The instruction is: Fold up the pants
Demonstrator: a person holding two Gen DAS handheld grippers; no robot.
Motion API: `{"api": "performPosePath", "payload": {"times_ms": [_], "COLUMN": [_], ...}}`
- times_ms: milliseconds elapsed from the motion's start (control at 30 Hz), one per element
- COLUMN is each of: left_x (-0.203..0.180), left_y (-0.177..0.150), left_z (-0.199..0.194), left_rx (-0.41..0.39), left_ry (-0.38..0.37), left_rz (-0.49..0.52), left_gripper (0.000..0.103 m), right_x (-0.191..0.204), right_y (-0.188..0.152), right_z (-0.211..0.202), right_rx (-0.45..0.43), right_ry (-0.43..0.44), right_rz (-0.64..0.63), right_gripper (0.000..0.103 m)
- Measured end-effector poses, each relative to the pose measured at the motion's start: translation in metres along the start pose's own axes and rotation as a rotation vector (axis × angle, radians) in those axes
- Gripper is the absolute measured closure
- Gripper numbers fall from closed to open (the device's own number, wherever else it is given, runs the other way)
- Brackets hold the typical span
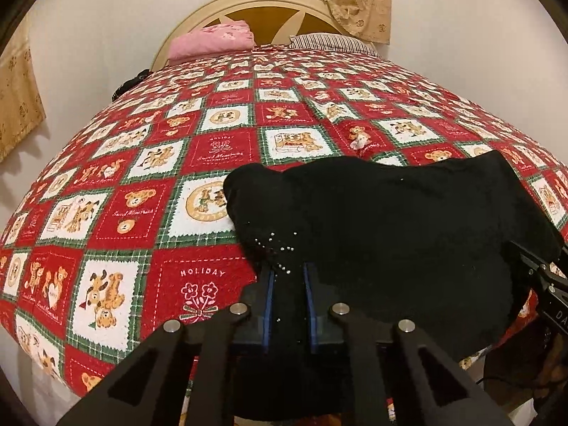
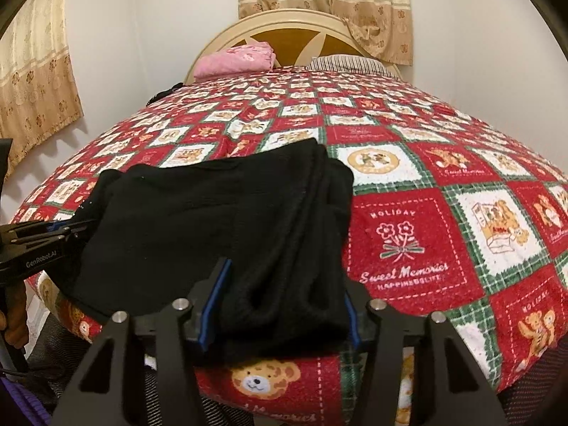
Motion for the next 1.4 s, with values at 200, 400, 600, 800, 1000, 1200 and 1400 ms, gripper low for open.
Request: {"api": "performPosePath", "payload": {"times_ms": [200, 400, 600, 800, 1000, 1200, 1400], "left_x": [0.0, -0.001, 0.001, 0.007, 0.014, 0.025, 0.044], "left_y": [0.006, 0.012, 0.025, 0.037, 0.04, 0.045, 0.056], "left_z": [-0.008, -0.016, -0.026, -0.034, -0.035, -0.036, -0.042], "left_rx": [-0.019, -0.043, -0.075, -0.104, -0.112, -0.119, -0.147], "left_ry": [-0.008, -0.009, -0.023, -0.009, 0.01, 0.019, 0.038], "left_rz": [-0.003, 0.012, 0.014, 0.014, 0.008, -0.012, -0.048], "left_gripper": [0.092, 0.092, 0.092, 0.092, 0.092, 0.092, 0.092], "right_x": [0.014, 0.013, 0.024, 0.03, 0.039, 0.049, 0.067], "right_y": [0.004, 0.013, 0.027, 0.038, 0.049, 0.057, 0.075], "right_z": [-0.006, -0.014, -0.026, -0.028, -0.03, -0.03, -0.032], "right_rx": [-0.022, -0.047, -0.099, -0.127, -0.154, -0.165, -0.196], "right_ry": [-0.046, -0.028, -0.014, 0.007, 0.023, 0.034, 0.054], "right_rz": [-0.076, -0.047, -0.065, -0.067, -0.077, -0.1, -0.156], "right_gripper": [0.07, 0.071, 0.072, 0.072, 0.072, 0.072, 0.072]}}
Point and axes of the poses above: each gripper's, at about its wrist camera, not at the fingertips, and z roughly the way its jaws point, x to its left, y to its top, the point moved 2 cm from there along z, roughly the way its jaws point
